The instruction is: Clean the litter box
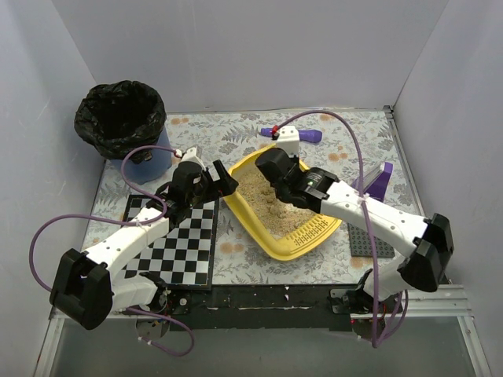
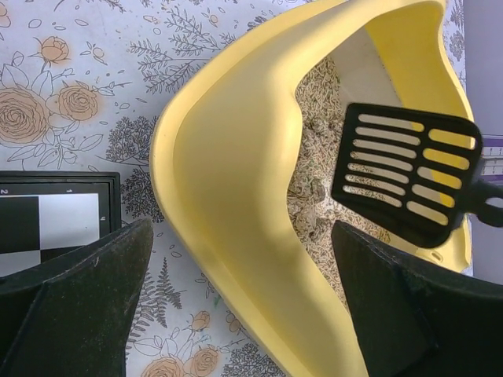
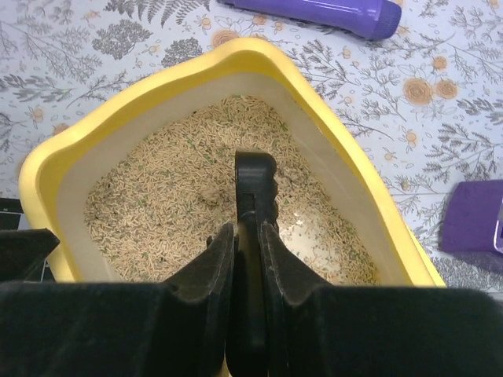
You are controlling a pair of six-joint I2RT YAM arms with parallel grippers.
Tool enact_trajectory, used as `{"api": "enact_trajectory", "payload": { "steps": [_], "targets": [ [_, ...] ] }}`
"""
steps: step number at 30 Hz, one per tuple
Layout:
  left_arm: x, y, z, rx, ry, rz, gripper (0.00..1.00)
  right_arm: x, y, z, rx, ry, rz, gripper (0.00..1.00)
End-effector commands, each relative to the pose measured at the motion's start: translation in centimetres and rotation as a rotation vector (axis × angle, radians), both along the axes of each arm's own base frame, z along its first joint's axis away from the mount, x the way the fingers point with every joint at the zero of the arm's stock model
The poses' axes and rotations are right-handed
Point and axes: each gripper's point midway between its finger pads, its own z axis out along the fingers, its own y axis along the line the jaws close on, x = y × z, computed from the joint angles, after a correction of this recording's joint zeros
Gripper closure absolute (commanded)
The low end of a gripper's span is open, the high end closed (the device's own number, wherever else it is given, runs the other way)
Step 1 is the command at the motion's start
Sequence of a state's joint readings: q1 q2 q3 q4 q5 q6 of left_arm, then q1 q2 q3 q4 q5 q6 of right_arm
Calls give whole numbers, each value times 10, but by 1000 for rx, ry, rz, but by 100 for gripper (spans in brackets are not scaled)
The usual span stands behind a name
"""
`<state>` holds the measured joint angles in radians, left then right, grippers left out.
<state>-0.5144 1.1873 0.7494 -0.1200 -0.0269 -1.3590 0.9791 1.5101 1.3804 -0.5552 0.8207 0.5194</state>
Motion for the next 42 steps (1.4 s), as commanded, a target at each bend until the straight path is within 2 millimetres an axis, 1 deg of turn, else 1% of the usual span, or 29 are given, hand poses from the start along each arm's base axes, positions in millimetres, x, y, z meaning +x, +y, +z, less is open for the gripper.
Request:
{"api": "enact_trajectory", "payload": {
  "steps": [1, 5, 8, 13, 16, 20, 21, 23, 24, 28, 32, 35, 37, 39, 42],
  "targets": [
    [-1, -1, 12, -11, -35, -11, 2, -14, -31, 20, 86, -46, -83, 99],
    [5, 0, 19, 27, -62, -18, 2, -36, -65, -2, 66, 31, -181, 99],
    [16, 3, 30, 71, -94, -8, 2, -43, -84, -14, 69, 55, -252, 99],
    [22, -3, 35, 103, -114, -51, 2, -46, -94, -39, 122, 178, -290, 99],
    [27, -9, 38, 139, -164, -117, 2, -47, -102, -53, 142, 233, -358, 99],
    [38, -17, 33, 184, -175, -161, 2, -53, -103, -72, 233, 294, -463, 99],
    [37, -22, 32, 172, -172, -193, 2, -54, -103, -77, 252, 304, -476, 99],
    [38, -25, 28, 170, -162, -203, 2, -55, -98, -81, 325, 309, -492, 99],
    [38, -26, 27, 172, -163, -213, 2, -55, -92, -83, 368, 321, -483, 99],
    [37, -27, 24, 170, -160, -224, 2, -59, -81, -100, 454, 367, -456, 99],
    [35, -27, 20, 164, -152, -222, 2, -64, -89, -114, 456, 397, -528, 99],
    [34, -28, 19, 153, -145, -224, 2, -64, -90, -123, 477, 393, -550, 99],
    [32, -29, 16, 142, -131, -218, 2, -65, -91, -135, 485, 393, -571, 99],
    [30, -30, 13, 127, -121, -222, 2, -61, -92, -142, 481, 380, -578, 99],
    [23, -35, 5, 92, -102, -244, 2, -56, -103, -156, 433, 340, -648, 99]
  ]
}}
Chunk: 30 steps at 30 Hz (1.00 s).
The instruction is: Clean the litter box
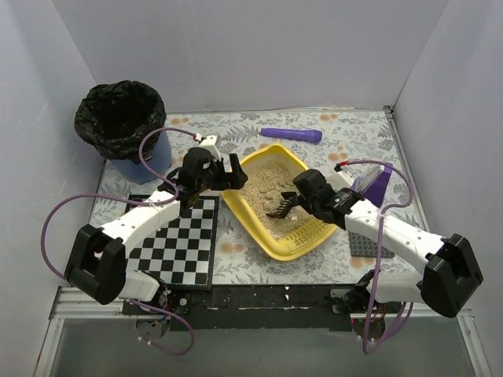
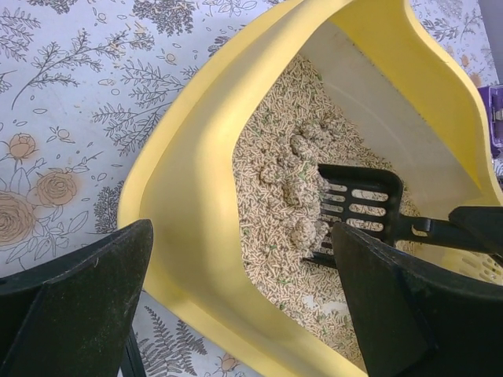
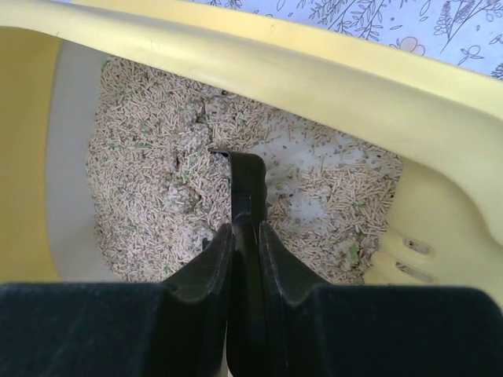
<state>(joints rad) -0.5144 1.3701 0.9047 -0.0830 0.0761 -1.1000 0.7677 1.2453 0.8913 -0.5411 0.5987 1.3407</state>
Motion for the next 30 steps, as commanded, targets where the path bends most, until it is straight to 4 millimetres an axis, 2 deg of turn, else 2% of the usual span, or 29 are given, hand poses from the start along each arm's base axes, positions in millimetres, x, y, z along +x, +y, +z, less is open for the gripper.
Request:
{"api": "enact_trajectory", "payload": {
  "steps": [1, 3, 11, 14, 19, 22, 26, 30],
  "targets": [
    [-11, -8, -2, -62, 16, -36, 2, -19, -26, -58, -167, 144, -59, 99],
    [-14, -10, -7, -77, 28, -49, 2, -15, -28, -64, -194, 148, -81, 99],
    [-16, -13, -17, -78, 60, -56, 2, 11, -16, -85, -191, 101, -166, 99],
    [-16, -15, -21, -82, 74, -63, 2, 14, -22, -100, -197, 91, -246, 99],
    [-13, -19, -26, -71, 89, -77, 2, 27, -3, -115, -171, 31, -191, 99],
    [-14, -19, -28, -69, 94, -80, 2, 28, 1, -126, -163, 32, -183, 99],
    [-11, -15, -28, -50, 88, -60, 2, 25, -5, -146, -167, 45, -225, 99],
    [-12, -14, -29, -42, 96, -57, 2, 24, 4, -158, -129, 60, -201, 99]
  ]
}}
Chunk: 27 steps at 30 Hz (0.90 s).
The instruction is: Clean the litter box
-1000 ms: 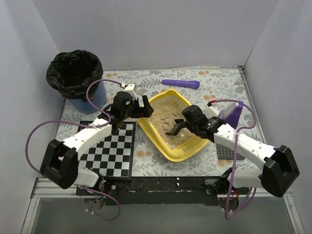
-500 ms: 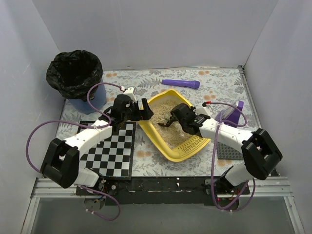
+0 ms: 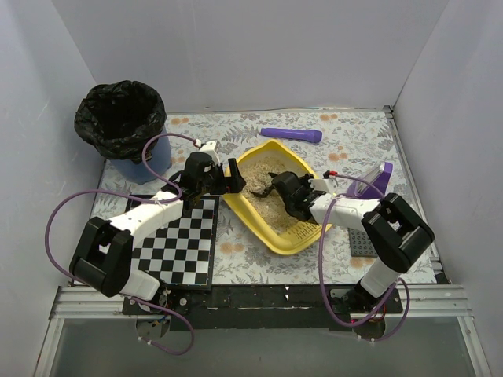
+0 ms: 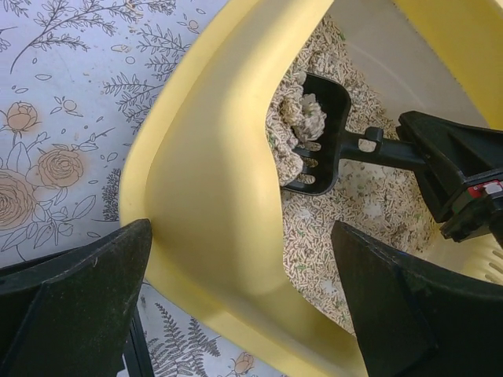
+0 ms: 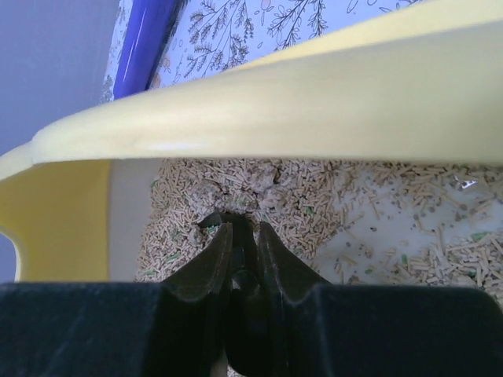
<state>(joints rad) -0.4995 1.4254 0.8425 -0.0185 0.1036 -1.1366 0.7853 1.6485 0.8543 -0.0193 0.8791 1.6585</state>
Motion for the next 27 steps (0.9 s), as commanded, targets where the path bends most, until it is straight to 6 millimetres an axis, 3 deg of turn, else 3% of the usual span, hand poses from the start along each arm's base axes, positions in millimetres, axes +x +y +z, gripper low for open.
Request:
{"api": "enact_trajectory", "payload": {
  "steps": [1, 8, 17, 27],
  "targets": [
    [-10, -14, 5, -26, 30, -62, 2, -61, -22, -103, -220, 333, 163, 99],
    [-7, -9, 4, -9, 20, -36, 2, -67, 11, -93, -40, 189, 369, 99],
    [-7, -15, 1, -45, 26, -42, 2, -90, 73, -71, 226, 157, 641, 99],
    [-10, -15, 9, -65, 20, -43, 2, -96, 79, -41, 336, 69, 671, 99]
  ]
}}
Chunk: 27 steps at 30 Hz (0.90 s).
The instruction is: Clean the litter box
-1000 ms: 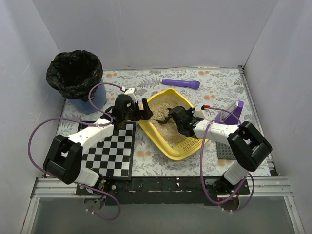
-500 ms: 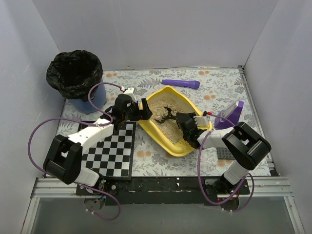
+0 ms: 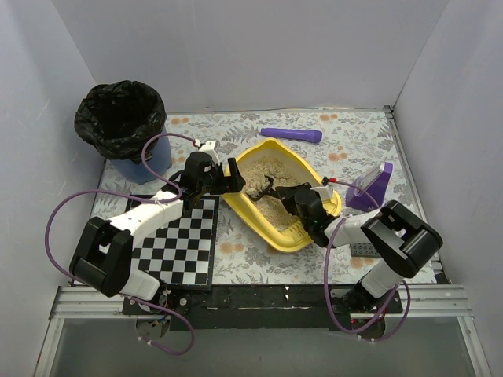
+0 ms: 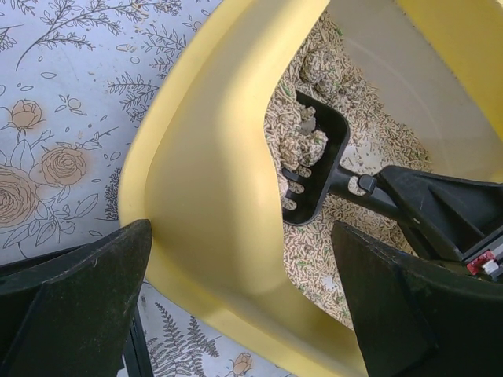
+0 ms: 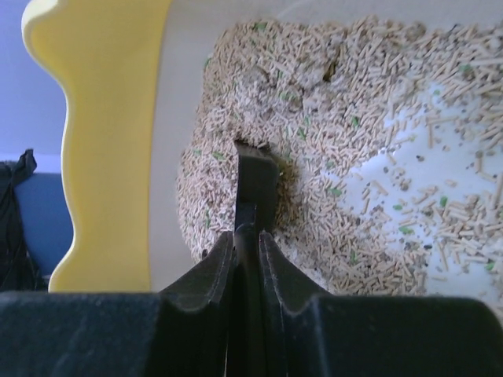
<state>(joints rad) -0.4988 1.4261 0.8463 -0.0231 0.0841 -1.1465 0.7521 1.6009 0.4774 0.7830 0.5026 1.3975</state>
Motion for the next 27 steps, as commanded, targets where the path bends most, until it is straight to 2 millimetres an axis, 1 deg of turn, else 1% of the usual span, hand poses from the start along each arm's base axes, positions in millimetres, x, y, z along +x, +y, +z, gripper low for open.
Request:
{"api": "enact_trajectory", "payload": {
  "steps": [1, 4, 7, 9, 11, 13, 16, 18, 23, 27],
  "targets": [
    [-14, -17, 13, -77, 13, -66, 2, -70, 33, -43, 17, 217, 295, 99],
    [-14, -16, 33, -109, -19, -49, 2, -64, 25, -30, 35, 175, 239, 99],
    [-11, -7, 49, -116, -48, 15, 2, -58, 14, -18, 37, 155, 171, 99],
    [-10, 2, 55, -107, -56, 67, 2, -53, 5, -9, 51, 127, 115, 99],
    [-9, 14, 57, -77, -53, 124, 2, -50, -2, 1, 67, 98, 77, 99],
    [-11, 20, 62, -67, -53, 150, 2, -49, -10, 8, 85, 81, 40, 99],
    [-19, 21, 75, -107, -68, 153, 2, -47, -24, 15, 105, 59, -27, 99],
    [-23, 22, 89, -139, -89, 150, 2, -47, -34, 20, 117, 62, -75, 99],
    [-32, 23, 117, -177, -117, 134, 2, -47, -52, 38, 150, 13, -148, 99],
    [-40, 25, 122, -190, -121, 130, 2, -47, -62, 53, 197, -25, -190, 99]
  ]
}}
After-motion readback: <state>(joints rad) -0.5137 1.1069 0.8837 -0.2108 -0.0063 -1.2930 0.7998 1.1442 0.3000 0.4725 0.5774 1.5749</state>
